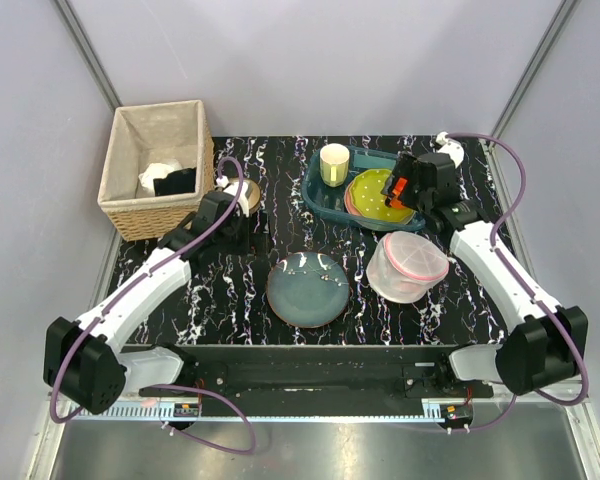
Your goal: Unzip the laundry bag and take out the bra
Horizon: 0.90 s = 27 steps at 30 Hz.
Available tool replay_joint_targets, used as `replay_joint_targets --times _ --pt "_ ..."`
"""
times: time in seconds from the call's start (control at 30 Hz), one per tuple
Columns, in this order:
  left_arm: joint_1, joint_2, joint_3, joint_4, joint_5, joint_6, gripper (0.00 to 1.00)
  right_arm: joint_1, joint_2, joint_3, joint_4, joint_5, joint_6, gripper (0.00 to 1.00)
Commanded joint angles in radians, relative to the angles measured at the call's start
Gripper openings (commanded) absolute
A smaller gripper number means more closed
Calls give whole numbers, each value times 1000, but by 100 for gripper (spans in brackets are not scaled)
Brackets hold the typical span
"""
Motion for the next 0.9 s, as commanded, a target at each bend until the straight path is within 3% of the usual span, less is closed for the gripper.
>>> replay_joint_targets --times 0.0,0.07,0.17,0.23,0.33,0.6,0.63,0.73,0.77,0.83,0.87 --pt "-7 39 93 -70 -119 -3 99 1 -94 -5 -71 11 -16 100" --pt "-7 90 124 -113 -190 -7 99 3 -117 1 -126 26 -13 100" --pt "-7 102 142 -130 -189 -19 99 3 -122 6 -244 -3 -17 100" --pt "-5 99 139 -115 -173 -43 99 4 -120 -8 -257 -144 -47 100" --pt "-5 118 149 -95 -144 -91 99 21 -99 -36 -292 -232 -37 100" --pt "-12 130 147 -83 -63 -174 99 78 -100 -175 -355 -99 56 96" --pt "-13 127 141 -73 -54 -178 99 78 -100 -195 -357 -74 67 92" --pt "-22 132 132 -52 -11 -198 99 80 -88 -258 -345 9 91 67" --pt "-24 139 133 -50 -9 -200 99 81 -89 -258 -352 17 93 39" --pt "-33 144 138 -49 -14 -194 99 83 -115 -252 -366 17 96 7" --pt "-35 145 139 -47 -14 -192 99 83 -166 -252 -364 14 99 0"
